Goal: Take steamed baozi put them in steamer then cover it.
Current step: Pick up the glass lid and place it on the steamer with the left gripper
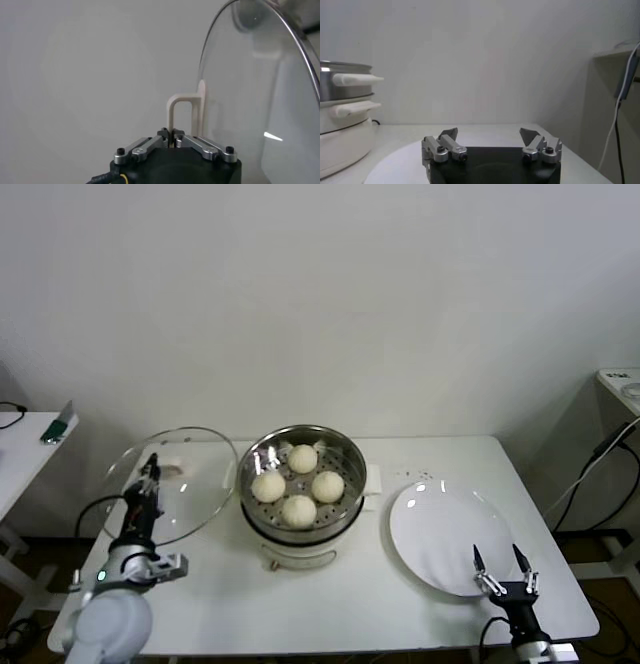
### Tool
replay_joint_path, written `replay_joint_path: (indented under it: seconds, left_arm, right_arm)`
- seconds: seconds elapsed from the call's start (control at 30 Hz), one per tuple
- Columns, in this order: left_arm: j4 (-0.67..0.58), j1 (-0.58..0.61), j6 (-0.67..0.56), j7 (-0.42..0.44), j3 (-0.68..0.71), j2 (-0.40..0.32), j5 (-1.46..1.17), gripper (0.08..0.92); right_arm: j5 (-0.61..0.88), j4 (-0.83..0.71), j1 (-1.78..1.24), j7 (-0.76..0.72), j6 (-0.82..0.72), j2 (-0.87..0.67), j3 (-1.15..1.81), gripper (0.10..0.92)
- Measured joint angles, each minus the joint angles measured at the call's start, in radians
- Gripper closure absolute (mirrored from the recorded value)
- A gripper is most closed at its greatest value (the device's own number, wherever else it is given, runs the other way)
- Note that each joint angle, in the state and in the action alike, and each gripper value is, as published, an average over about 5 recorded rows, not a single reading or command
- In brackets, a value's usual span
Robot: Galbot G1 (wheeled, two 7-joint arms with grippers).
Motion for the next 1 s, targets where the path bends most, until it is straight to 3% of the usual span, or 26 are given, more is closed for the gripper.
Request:
replay_joint_path:
  seconds: [0.2, 0.4, 0.8, 1.0]
  left_arm:
    - [-0.046, -0.033, 0.07, 0.048, 0.103, -0.024, 0.048, 0.866]
    - [-0.043, -0.079, 0.118, 0.078, 0.23, -0.097, 0.136, 0.866]
    - [0.076, -0.205, 0.182, 0.116, 0.437, -0.274, 0.307, 0.866]
    - [0.143, -0.252, 0.194, 0.121, 0.486, -0.324, 0.348, 0.866]
  right_arm:
    - [-0.006, -0.004, 0.002, 0.003, 0.007, -0.002, -0.002, 0.203]
    - [-0.009, -0.01, 0.003, 0.004, 0.019, 0.001, -0.006, 0.203]
    - [-0.007, -0.017, -0.002, 0.004, 0.042, 0.001, -0.009, 0.203]
    - [0.0, -0.019, -0.004, 0.005, 0.049, -0.003, -0.004, 0.203]
